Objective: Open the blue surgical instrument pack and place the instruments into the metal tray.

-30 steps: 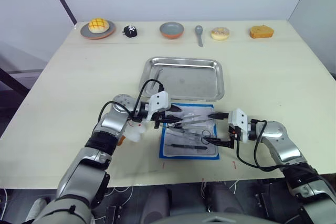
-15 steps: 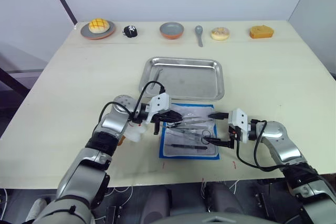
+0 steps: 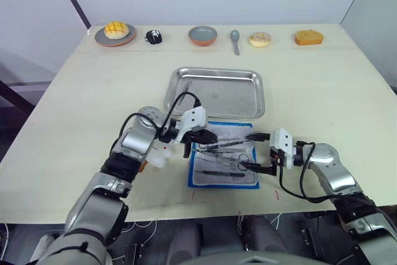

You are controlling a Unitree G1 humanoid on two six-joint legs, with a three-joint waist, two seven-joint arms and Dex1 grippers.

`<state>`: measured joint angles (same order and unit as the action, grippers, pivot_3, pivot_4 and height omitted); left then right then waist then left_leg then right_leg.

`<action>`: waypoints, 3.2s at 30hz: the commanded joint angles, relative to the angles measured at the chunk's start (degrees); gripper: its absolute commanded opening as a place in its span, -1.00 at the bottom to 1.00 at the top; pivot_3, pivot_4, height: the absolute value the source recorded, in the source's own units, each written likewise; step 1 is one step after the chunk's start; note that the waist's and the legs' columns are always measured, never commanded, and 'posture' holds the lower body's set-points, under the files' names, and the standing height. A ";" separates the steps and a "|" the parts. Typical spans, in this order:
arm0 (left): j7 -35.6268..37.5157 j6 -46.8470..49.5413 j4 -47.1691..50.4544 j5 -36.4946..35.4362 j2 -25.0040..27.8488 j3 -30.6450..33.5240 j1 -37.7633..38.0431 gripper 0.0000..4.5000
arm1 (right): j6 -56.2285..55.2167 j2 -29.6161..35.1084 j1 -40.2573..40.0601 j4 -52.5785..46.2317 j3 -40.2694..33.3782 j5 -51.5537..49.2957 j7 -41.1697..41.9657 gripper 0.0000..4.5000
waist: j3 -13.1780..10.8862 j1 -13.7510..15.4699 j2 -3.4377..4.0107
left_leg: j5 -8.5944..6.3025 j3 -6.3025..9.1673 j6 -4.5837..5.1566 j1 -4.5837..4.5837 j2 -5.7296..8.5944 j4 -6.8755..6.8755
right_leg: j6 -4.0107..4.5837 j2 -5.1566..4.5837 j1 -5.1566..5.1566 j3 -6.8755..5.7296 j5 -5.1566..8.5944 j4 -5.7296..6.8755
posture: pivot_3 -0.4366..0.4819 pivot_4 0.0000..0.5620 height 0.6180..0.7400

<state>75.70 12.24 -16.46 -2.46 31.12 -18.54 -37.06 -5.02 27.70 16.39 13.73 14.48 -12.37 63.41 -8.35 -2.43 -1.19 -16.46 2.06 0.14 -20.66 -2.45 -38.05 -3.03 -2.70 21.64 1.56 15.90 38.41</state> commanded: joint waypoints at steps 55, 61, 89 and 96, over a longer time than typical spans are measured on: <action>-23.46 30.79 11.86 -8.29 0.18 17.56 -8.01 -0.97 | 1.82 -0.51 -2.99 5.40 3.48 5.73 -1.79 1.00 | -0.13 -0.10 -0.09 | 0.00 0.09 0.00 0.03 -0.09 0.25 | -0.02 0.06 0.02 -0.05 -0.01 -0.16 | -0.05 -0.47 0.87; -40.98 34.32 13.22 -3.66 -7.66 16.80 -6.81 -0.97 | 1.60 -0.37 -2.93 5.70 3.52 5.81 -1.59 1.00 | -0.12 -0.07 -0.10 | 0.01 0.10 -0.01 0.03 -0.08 0.26 | -0.03 0.06 0.00 -0.05 -0.02 -0.16 | -0.05 -0.47 0.87; -65.56 28.39 -7.91 0.98 -17.97 19.54 -8.81 -0.97 | 1.77 -0.03 -3.59 5.00 3.32 5.76 -1.91 1.00 | -0.09 -0.02 -0.09 | 0.04 0.11 -0.08 0.05 -0.07 0.29 | -0.03 0.04 -0.02 -0.09 -0.03 -0.21 | -0.05 -0.47 0.87; -66.19 29.07 -7.10 0.95 -18.14 19.54 -8.24 -0.19 | 1.93 -0.12 -3.52 4.98 3.34 5.61 -1.80 1.00 | -0.09 -0.02 -0.09 | 0.06 0.11 -0.12 0.05 -0.07 0.30 | -0.03 0.04 -0.02 -0.09 -0.03 -0.21 | -0.05 -0.47 0.87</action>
<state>9.80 40.96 -24.32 -1.41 13.09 0.44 -44.96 -5.35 26.75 15.67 13.36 14.37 -12.37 62.52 -8.43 -2.45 -1.28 -16.40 2.17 0.02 -20.60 -2.52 -37.75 -3.06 -2.66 21.61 1.47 15.86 38.20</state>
